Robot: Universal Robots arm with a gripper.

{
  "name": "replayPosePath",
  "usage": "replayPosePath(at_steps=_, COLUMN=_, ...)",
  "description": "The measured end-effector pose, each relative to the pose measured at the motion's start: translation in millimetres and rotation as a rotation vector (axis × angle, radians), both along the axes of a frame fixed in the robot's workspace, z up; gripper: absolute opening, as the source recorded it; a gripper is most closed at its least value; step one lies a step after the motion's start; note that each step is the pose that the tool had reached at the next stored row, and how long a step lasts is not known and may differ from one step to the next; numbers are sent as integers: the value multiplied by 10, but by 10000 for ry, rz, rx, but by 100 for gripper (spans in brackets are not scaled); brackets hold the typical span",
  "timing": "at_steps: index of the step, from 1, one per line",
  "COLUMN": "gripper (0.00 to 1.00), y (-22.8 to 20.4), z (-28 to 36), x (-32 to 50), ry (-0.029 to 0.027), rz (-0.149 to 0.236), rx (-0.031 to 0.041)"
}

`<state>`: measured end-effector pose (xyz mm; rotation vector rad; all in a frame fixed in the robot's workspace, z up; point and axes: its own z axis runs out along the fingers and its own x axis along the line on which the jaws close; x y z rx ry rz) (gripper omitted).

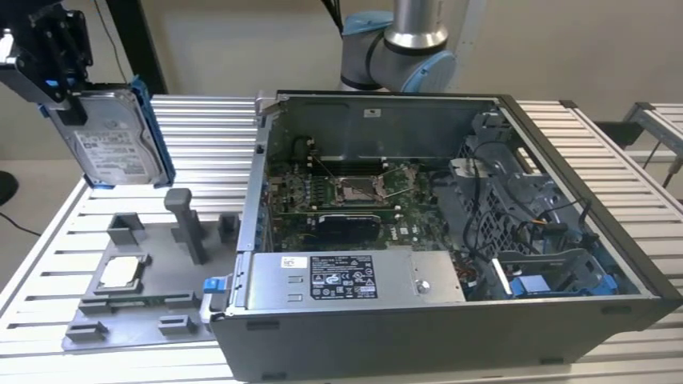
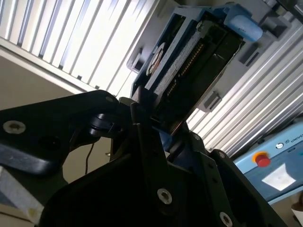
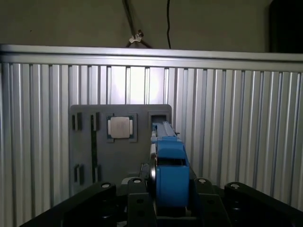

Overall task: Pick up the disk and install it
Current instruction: 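Pick up the disk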

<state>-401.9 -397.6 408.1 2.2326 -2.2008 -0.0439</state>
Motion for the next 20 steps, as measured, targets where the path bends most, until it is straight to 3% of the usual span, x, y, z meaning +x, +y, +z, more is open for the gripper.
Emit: replayPosePath(at_steps=20, gripper=0, y=0, z=517, x=0, ry=0, rz=68, rx=-1)
